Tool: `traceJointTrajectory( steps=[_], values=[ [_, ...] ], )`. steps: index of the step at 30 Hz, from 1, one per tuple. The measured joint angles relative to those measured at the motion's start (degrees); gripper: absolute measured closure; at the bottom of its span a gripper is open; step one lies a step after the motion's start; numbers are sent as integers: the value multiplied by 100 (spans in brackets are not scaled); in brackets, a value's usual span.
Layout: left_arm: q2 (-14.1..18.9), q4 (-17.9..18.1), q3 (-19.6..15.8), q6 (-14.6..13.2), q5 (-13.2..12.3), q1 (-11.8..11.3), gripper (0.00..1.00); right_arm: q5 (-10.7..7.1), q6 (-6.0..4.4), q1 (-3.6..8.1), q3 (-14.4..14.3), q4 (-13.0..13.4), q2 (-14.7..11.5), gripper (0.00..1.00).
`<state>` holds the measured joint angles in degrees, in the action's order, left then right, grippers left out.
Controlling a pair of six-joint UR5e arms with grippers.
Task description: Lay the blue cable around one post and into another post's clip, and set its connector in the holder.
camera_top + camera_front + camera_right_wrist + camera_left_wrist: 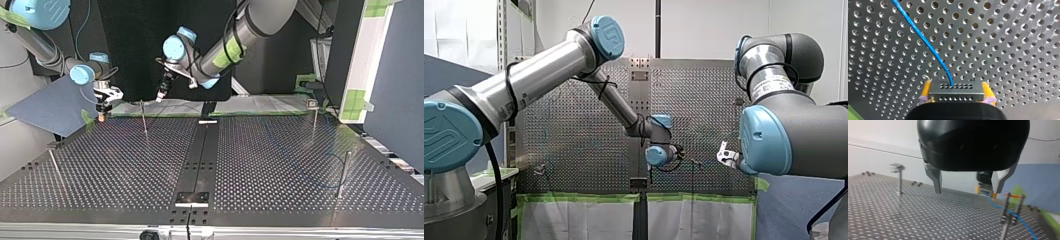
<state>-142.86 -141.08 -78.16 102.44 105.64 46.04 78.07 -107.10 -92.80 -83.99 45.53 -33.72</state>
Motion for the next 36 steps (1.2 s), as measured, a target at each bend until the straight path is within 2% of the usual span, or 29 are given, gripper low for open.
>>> traceJointTrajectory(
  steps=[7,14,19,25,36],
  values=[
    [339,340,-340,40,265,20,2,-9,-57,2,0,-16,0,100],
    [656,657,-655,204,224,16,2,-29,-75,-7,0,-16,3,100],
    [885,886,-885,283,299,-9,2,-43,-91,-13,-1,-16,6,100],
    [1161,1120,-1159,288,343,-14,2,-45,-93,-22,0,-7,10,100],
    [1648,1331,-1647,248,495,-77,2,-47,-93,-33,0,-14,17,100]
  ],
)
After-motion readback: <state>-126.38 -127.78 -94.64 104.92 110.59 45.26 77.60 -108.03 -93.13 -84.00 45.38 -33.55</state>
